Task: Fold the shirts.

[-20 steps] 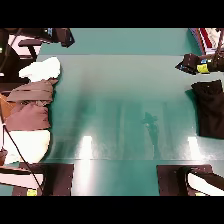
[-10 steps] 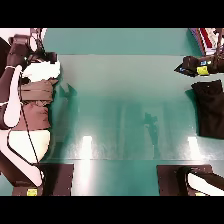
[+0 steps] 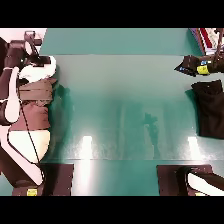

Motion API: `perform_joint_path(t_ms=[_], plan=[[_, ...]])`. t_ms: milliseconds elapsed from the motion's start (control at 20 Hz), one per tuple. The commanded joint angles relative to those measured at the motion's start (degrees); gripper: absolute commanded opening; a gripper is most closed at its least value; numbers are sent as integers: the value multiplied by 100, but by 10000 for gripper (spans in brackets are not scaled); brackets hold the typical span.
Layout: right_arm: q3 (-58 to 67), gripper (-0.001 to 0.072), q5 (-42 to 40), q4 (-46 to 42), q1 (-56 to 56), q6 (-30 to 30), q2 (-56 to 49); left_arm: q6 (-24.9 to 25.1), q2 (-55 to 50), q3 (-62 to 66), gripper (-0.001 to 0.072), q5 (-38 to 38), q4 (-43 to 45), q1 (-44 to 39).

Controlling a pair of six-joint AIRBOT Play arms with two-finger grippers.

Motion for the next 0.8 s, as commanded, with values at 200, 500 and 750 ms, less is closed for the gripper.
perform_joint_path(t_ms=[200, 500, 750], plan=[[15, 16, -1729, 61, 7, -2, 1095, 1102, 3016, 289, 27, 511, -127, -918], [15, 16, -1746, 107, 7, -243, 1624, 1318, 4236, 164, 26, -1268, -122, -2599], [15, 16, -1333, 142, 7, -254, 1709, 765, 3803, -1180, 27, -1856, -197, -4236]])
